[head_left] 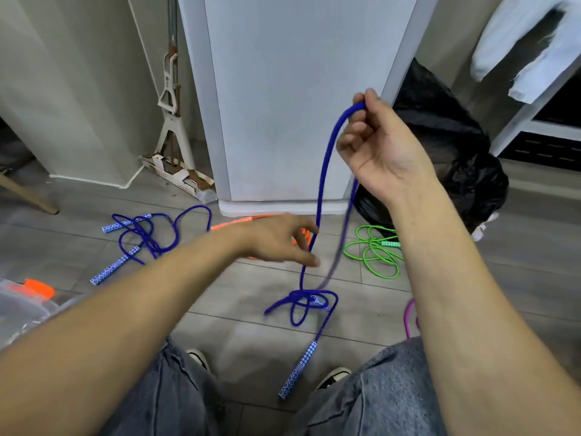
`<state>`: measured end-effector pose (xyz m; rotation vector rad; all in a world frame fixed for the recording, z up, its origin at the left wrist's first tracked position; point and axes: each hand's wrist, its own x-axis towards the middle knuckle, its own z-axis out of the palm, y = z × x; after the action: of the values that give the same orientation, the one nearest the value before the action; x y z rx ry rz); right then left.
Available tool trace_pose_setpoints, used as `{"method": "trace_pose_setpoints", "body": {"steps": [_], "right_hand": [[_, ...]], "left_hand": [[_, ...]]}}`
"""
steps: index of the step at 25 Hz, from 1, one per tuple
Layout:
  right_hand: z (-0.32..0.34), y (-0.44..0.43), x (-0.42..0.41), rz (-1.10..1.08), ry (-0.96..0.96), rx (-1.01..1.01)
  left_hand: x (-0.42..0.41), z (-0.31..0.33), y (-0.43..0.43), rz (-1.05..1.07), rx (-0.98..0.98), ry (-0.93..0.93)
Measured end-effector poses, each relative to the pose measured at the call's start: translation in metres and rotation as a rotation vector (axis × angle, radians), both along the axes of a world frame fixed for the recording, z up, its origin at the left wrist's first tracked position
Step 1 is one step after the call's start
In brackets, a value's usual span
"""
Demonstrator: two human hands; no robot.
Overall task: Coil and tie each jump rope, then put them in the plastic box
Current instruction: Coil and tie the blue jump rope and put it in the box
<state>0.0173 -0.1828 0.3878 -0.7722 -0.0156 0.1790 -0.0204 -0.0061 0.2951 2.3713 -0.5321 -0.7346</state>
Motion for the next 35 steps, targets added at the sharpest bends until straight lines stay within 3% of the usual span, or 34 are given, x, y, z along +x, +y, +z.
{"method": "trace_pose_setpoints", "body": {"steps": [2,5,7,10,14,16,19,21,23,26,30,32,35], "right_hand": [[-0.003,0.006,0.002,0.001,0.045,0.056],[-0.007,0.006,0.001,-0.013,0.096,0.036],[-0.005,0.003,0.0,-0.01,0.099,0.041],[-0.001,0.007,-0.003,0.05,0.097,0.039],[-0.001,0.009,-0.006,0.102,0.082,0.036],[-0.006,0.005,-0.004,0.149,0.075,-0.195],[-0.042,0.002,0.006,0.175,0.059,-0.998],[-0.073,0.001,0.009,0.232,0.009,-1.353],[-0.095,-0.001,0.007,0.429,-0.017,-1.404],[-0.11,0.0,-0.002,0.791,0.037,-1.289],[-0.131,0.013,0.0,0.803,-0.056,-1.613],[-0.134,0.023,0.004,0.609,-0.154,-1.611],[-0.115,0.035,0.009,0.294,-0.287,-1.443]], "left_hand": [[-0.006,-0.019,-0.025,-0.001,-0.019,0.016],[0.006,-0.029,-0.026,0.269,0.224,-0.275],[0.013,-0.038,-0.016,0.344,0.274,-0.312],[0.019,-0.056,-0.013,0.165,0.092,-0.198],[0.02,-0.062,-0.026,0.014,0.062,-0.36],[0.018,-0.05,-0.03,0.1,-0.048,-0.406],[0.022,-0.022,-0.027,0.353,-0.424,-0.334],[0.027,-0.009,-0.022,0.509,-0.606,-0.282],[0.029,0.0,-0.016,0.698,-0.832,-0.157],[0.029,0.014,-0.006,0.852,-1.091,0.011],[0.037,0.03,0.015,0.96,-1.386,0.089],[0.041,0.032,0.024,0.938,-1.332,0.043],[0.041,0.021,0.027,0.852,-0.87,0.027]]}}
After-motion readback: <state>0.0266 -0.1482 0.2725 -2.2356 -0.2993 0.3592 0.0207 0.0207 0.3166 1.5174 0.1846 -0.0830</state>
